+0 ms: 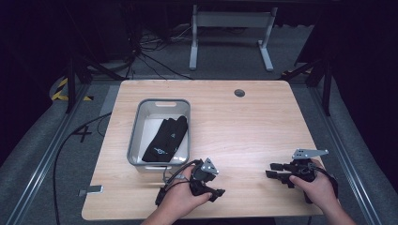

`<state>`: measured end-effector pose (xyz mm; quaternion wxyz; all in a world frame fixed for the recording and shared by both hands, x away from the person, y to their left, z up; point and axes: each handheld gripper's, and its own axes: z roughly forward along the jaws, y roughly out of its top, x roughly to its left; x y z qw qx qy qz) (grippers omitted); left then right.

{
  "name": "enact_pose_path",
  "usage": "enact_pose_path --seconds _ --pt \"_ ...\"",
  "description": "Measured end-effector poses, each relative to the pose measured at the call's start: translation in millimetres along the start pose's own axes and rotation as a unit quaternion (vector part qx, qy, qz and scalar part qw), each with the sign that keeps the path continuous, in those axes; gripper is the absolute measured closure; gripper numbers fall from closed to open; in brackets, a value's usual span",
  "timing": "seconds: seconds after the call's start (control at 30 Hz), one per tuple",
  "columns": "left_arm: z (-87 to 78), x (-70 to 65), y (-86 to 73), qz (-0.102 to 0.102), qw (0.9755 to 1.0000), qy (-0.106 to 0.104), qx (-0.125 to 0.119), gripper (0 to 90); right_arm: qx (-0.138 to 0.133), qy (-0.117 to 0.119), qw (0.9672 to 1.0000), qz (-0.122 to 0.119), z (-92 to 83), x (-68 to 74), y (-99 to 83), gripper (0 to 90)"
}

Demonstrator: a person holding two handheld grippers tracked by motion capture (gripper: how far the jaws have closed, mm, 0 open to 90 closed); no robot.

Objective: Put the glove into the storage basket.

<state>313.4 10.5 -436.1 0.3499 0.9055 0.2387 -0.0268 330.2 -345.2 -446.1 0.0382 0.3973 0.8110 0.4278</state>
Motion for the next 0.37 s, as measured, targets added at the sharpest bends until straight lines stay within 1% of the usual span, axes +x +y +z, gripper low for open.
enact_pose_path --seconds 0.13,0.37 --pt "4.5 0.5 -0.7 -0.004 1.0 -0.002 0.006 38.8 0.002 -0.002 1.0 0.0 1.5 0.4 -1.3 53.9" --pt "-0.3 -0.5 1.0 -0.007 0.9999 -0.008 -0.004 38.0 0.001 -0.001 1.0 -0.003 2.8 -0.6 -1.7 53.9"
